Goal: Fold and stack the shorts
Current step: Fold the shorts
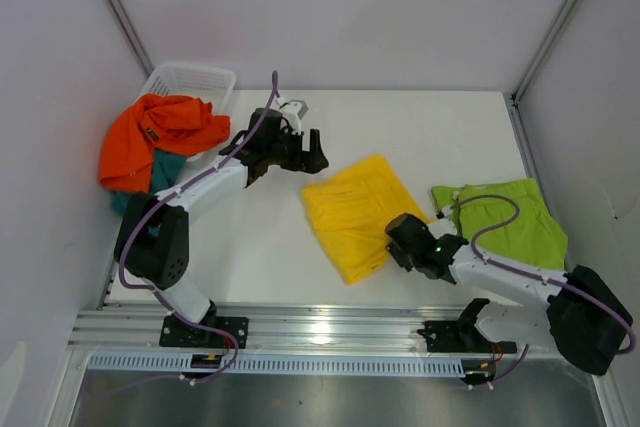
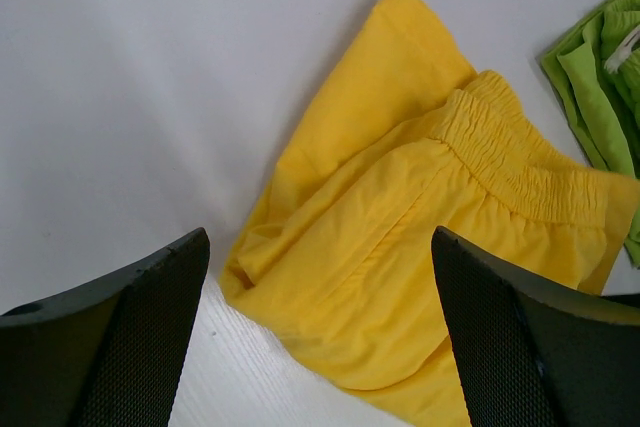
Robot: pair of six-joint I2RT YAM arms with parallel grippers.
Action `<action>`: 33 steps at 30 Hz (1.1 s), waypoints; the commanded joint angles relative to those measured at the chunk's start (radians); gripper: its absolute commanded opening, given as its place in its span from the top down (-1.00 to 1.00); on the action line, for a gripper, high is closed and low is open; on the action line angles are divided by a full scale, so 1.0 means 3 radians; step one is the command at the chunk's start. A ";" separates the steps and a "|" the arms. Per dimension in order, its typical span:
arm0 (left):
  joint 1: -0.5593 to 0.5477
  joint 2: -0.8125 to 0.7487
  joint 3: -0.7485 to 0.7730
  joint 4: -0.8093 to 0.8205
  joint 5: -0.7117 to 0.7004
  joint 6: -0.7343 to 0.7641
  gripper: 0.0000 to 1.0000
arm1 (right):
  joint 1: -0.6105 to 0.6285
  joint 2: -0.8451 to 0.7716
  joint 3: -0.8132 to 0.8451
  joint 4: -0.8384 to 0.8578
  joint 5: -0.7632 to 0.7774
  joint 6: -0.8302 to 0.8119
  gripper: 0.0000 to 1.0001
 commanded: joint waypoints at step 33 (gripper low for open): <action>-0.0383 0.1233 0.1008 -0.0755 0.0392 0.0672 -0.91 | -0.1139 0.0239 0.0323 -0.0348 -0.1333 -0.3524 1.00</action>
